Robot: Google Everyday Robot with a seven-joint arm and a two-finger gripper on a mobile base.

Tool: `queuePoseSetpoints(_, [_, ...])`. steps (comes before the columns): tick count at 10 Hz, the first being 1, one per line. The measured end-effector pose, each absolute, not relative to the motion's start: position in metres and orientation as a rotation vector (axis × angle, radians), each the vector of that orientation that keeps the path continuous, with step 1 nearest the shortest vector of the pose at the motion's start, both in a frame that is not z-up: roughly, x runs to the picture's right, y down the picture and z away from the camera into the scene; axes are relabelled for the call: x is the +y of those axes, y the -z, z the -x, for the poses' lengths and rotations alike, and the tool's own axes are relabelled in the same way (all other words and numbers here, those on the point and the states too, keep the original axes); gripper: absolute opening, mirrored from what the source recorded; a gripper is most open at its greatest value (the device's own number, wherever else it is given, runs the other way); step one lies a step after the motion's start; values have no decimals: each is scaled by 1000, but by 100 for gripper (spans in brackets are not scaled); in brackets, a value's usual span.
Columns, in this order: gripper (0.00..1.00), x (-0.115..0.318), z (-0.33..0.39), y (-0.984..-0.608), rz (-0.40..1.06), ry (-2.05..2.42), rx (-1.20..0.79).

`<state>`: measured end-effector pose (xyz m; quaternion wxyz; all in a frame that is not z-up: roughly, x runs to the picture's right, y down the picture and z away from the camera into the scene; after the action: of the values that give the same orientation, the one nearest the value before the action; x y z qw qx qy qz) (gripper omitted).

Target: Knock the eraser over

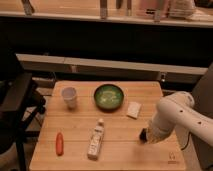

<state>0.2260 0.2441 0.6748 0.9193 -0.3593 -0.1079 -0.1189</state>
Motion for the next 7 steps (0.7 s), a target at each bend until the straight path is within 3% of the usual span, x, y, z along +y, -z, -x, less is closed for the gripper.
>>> queuePoseSetpoints(7, [0, 232, -218, -691, 726, 272, -245])
